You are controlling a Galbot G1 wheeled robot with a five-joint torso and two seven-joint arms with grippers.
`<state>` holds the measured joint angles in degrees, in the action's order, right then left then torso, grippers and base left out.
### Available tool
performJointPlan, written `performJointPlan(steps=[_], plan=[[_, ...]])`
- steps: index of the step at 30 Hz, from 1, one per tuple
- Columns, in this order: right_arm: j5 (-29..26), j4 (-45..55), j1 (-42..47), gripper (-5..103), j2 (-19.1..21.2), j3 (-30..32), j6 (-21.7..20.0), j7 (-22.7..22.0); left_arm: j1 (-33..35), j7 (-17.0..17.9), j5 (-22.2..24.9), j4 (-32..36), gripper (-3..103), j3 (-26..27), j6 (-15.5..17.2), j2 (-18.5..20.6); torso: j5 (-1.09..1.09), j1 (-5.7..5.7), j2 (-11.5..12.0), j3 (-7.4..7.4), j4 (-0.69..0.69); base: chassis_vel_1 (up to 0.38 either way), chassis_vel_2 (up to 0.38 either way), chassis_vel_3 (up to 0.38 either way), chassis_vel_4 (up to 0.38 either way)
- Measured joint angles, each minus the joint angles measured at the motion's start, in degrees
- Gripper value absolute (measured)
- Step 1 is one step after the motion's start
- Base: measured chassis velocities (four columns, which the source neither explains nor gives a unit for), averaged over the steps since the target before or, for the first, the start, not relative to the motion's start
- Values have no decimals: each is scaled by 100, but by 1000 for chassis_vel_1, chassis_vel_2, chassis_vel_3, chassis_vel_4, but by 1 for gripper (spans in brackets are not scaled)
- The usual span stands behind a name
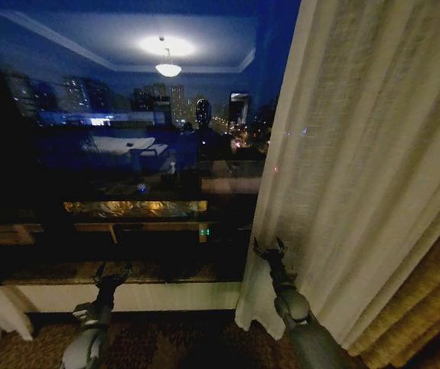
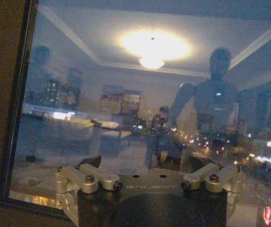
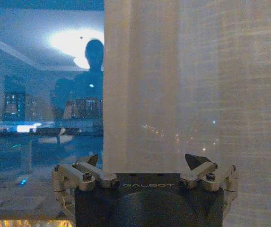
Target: Open the curtains by pulling them apart, changing their state from closed to fully open.
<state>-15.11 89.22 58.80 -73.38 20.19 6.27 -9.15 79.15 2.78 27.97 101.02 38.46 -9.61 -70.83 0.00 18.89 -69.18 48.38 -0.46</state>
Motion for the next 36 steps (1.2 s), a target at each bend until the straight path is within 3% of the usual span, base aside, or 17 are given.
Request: performJointPlan(steps=[6,9,12,15,17,18,19,21,25,26,27,30,33,36], plan=[[-48,-292,-227,103,-12,-120,17,3,0,0,0,0,100,0,0,0,-1,-1,0,0,0,0,0,0,0],[-95,-406,-302,90,-25,-164,109,38,0,1,0,0,100,0,0,0,-1,0,0,0,0,0,0,0,0],[-107,-435,-331,84,-28,-181,138,55,0,0,0,0,100,0,0,0,-1,-1,0,0,0,0,0,0,0],[-124,-439,-342,68,-18,-194,158,72,0,0,0,0,100,0,0,0,0,0,0,0,0,0,0,0,0],[-127,-439,-342,68,-10,-194,163,81,0,0,0,0,100,0,0,0,-1,-1,-1,-1,0,0,0,0,0],[-131,-439,-342,56,-4,-195,165,88,0,0,0,0,100,0,0,0,-1,-1,0,0,0,0,0,0,0],[-140,-444,-343,56,1,-193,170,95,0,0,0,0,100,0,0,0,-1,-1,0,0,0,0,0,0,0],[-161,-465,-343,45,12,-173,189,140,0,0,0,0,100,0,0,0,0,-1,0,0,0,0,0,0,0],[-205,-482,-335,39,20,-138,275,233,0,0,0,0,100,0,0,0,0,-1,0,0,0,0,0,0,0],[-223,-482,-330,28,19,-127,287,253,0,0,0,0,100,0,0,0,0,-1,0,0,0,0,0,0,0],[-223,-482,-330,28,19,-127,287,253,0,0,0,0,100,0,0,0,0,-1,0,0,0,0,0,0,0],[-238,-520,-296,12,19,-53,400,429,0,0,0,0,100,0,0,0,0,-2,-1,0,0,0,0,0,0],[-300,-533,-279,2,30,-22,413,500,0,0,0,0,100,0,0,0,0,-2,0,0,0,0,0,0,0],[-332,-547,-269,1,36,22,413,568,0,0,0,0,100,0,0,0,0,-1,-1,-1,0,0,0,0,0]])
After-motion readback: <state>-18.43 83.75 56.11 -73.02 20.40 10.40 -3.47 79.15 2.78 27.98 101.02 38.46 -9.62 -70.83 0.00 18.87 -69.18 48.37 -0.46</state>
